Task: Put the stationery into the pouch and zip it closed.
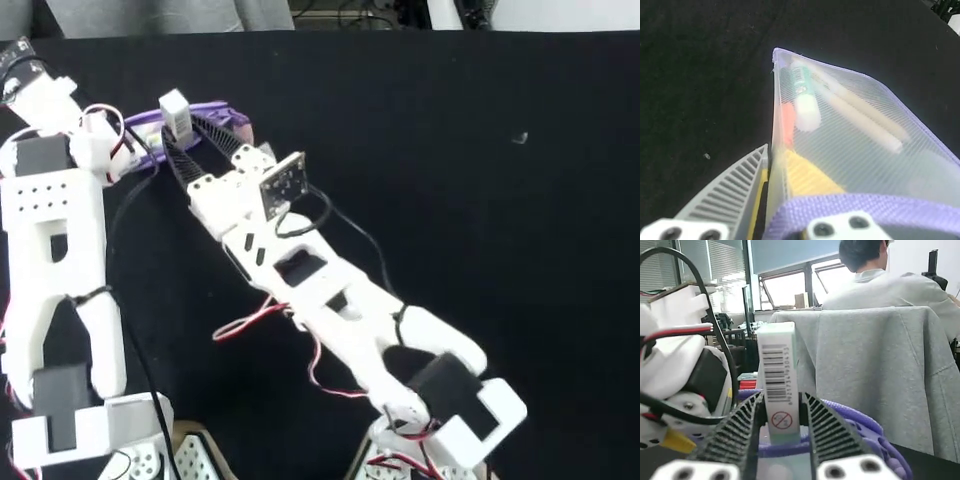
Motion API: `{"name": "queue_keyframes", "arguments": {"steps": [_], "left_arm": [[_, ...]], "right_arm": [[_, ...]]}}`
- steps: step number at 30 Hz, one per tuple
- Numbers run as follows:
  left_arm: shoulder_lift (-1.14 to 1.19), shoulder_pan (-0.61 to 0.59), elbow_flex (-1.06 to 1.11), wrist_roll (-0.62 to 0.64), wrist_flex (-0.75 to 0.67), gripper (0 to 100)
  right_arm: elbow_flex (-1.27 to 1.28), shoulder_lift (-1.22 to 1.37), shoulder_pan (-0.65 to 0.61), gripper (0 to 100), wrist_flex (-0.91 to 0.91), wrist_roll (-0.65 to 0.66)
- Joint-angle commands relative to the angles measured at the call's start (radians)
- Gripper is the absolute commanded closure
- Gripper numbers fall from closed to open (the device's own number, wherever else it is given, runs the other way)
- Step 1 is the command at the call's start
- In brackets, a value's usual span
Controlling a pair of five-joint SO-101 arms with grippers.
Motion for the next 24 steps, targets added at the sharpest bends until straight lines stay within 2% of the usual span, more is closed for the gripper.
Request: {"name": "queue_keyframes", "arguments": {"steps": [1, 5, 18, 24], "left_arm": [[0.049, -0.031, -0.044, 0.012, 0.02, 97], [0.063, -0.031, -0.048, 0.012, 0.018, 97], [0.064, -0.033, -0.041, 0.012, 0.015, 97], [0.057, -0.088, -0.053, 0.009, 0.009, 97]], "right_arm": [[-0.039, 0.004, 0.011, 92.5, -0.011, -0.003], [-0.036, 0.004, 0.021, 84.0, -0.011, -0.008], [-0.031, -0.044, 0.026, 83.5, -0.002, -0.003], [-0.036, -0.208, 0.1, 83.5, 0.209, -0.003]]}}
